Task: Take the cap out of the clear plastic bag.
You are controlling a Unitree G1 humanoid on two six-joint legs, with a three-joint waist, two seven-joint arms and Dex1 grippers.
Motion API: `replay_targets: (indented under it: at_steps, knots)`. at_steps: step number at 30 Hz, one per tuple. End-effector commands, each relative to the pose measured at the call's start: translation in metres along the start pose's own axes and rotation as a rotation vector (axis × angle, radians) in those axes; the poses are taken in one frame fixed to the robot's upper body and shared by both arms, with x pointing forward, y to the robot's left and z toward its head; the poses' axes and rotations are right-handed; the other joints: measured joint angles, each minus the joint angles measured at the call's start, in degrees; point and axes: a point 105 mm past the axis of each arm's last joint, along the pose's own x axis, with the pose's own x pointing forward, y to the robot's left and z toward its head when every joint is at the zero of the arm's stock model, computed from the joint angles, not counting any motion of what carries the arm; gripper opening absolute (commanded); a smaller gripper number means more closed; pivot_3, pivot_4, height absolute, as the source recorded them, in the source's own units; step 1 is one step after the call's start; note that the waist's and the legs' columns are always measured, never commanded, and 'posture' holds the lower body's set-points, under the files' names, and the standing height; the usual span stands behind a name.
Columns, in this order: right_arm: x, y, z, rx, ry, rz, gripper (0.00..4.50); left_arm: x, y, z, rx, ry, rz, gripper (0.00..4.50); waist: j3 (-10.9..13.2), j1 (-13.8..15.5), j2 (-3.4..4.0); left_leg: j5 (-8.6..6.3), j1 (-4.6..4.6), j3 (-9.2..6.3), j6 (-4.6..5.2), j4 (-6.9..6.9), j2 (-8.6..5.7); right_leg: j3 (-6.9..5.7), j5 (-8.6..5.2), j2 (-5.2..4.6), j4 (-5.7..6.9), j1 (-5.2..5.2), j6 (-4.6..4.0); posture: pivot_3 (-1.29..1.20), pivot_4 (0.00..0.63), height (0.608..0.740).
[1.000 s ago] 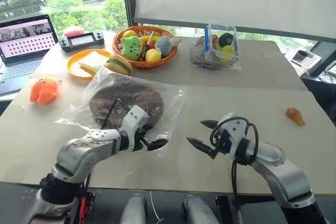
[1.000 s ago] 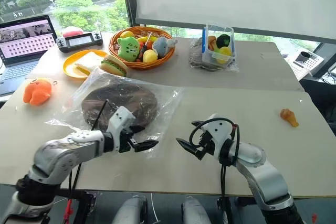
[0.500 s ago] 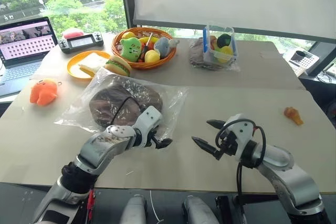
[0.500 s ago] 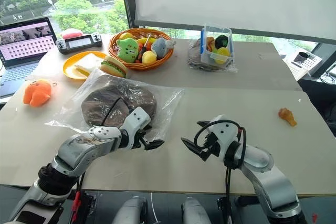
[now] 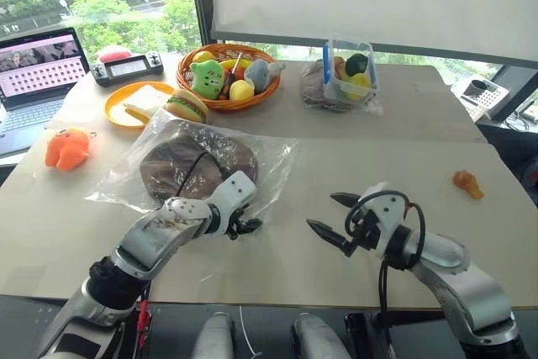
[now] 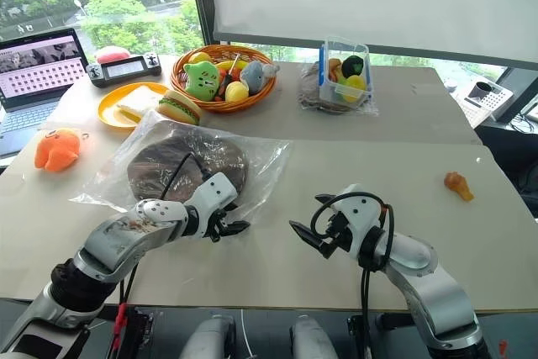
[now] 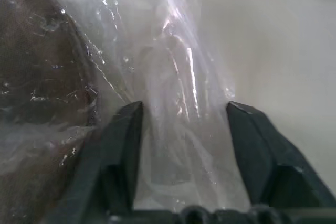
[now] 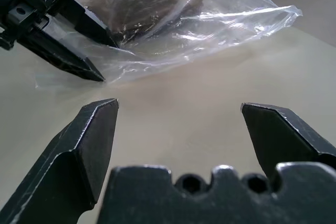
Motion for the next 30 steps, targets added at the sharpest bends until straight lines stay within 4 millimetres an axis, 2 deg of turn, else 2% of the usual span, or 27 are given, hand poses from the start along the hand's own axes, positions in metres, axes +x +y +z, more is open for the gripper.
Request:
replay_targets:
  at_steps: [1,4,6,10,13,16,19,21,25,27,30]
  knots:
    - [-0.005,-0.002,0.014,-0.04,-0.042,-0.019,4.5,0.004,0.005,-0.028,-0.044,0.109,0.029,1.15,0.0,0.01,0.0,0.0,0.0,0.0,0.0,0.0,0.0,0.0,0.0,0.0,0.0,0.0,0.0,0.0,0.15,0.74]
    - [-0.005,-0.001,0.013,-0.041,-0.039,-0.02,4.5,0.003,0.007,-0.024,-0.058,0.083,0.036,0.28,0.0,0.03,0.0,0.0,0.0,0.0,0.0,0.0,0.0,0.0,0.0,0.0,0.0,0.01,0.0,0.0,0.15,0.74]
    - [-0.004,-0.001,0.012,-0.041,-0.037,-0.02,4.5,0.0,0.013,-0.016,-0.078,0.044,0.05,0.28,0.0,0.07,0.0,0.0,0.0,0.0,0.0,0.0,0.0,0.0,0.0,0.0,0.0,0.01,0.0,0.0,0.15,0.74]
    - [-0.003,0.0,0.015,-0.046,-0.045,-0.016,4.5,-0.016,0.022,0.017,-0.186,-0.144,-0.032,0.28,0.02,0.12,-0.01,0.0,-0.03,0.0,0.0,0.02,0.0,-0.01,0.0,-0.01,0.02,-0.04,0.0,0.0,0.15,0.74]
    - [0.0,0.001,0.023,-0.051,-0.077,-0.001,4.5,-0.032,0.034,0.028,-0.214,-0.226,-0.07,0.28,0.04,0.06,-0.01,0.0,-0.13,0.0,0.0,-0.01,0.01,-0.01,0.0,0.02,0.01,-0.16,-0.01,0.0,0.15,0.74]
    - [0.007,0.0,0.034,-0.059,-0.125,0.025,4.5,-0.044,0.045,0.03,-0.212,-0.262,-0.078,0.28,0.07,-0.03,0.01,0.0,-0.28,-0.01,0.0,-0.01,0.01,-0.02,0.01,0.02,0.0,-0.27,-0.03,0.0,0.15,0.74]
    - [0.022,-0.006,0.049,-0.087,-0.175,0.036,4.5,-0.05,0.041,0.029,-0.2,-0.273,-0.127,0.28,0.09,0.03,0.0,0.0,-0.28,-0.02,0.0,0.0,0.0,-0.06,0.01,0.0,-0.01,-0.24,-0.03,0.0,0.15,0.74]
    - [0.039,-0.022,0.067,-0.058,-0.263,-0.019,4.5,-0.054,0.032,0.029,-0.193,-0.286,-0.175,0.28,0.11,0.08,0.03,0.0,-0.29,-0.01,0.0,0.01,-0.01,-0.04,0.03,-0.02,-0.03,-0.24,-0.03,0.0,0.15,0.74]
    - [0.075,-0.052,0.085,-0.011,-0.341,-0.129,4.5,-0.055,0.024,0.025,-0.187,-0.285,-0.201,0.28,0.16,-0.01,0.02,0.0,-0.29,-0.01,0.0,0.02,0.0,-0.05,0.21,-0.02,0.0,-0.25,-0.33,0.0,0.15,0.74]
    - [0.087,-0.058,0.083,0.012,-0.346,-0.148,4.5,-0.056,0.022,0.026,-0.191,-0.297,-0.208,0.28,0.17,0.25,0.02,0.0,-0.3,-0.03,0.0,0.0,0.01,-0.1,0.23,-0.01,0.0,-0.25,-0.36,0.0,0.15,0.74]
    - [0.102,-0.055,0.071,-0.026,-0.304,-0.112,4.5,-0.058,0.021,0.031,-0.199,-0.333,-0.215,0.28,0.18,0.53,0.03,0.0,-0.4,-0.08,-0.01,-0.03,-0.01,-0.19,0.23,-0.05,-0.02,-0.28,-0.37,0.0,0.15,0.74]
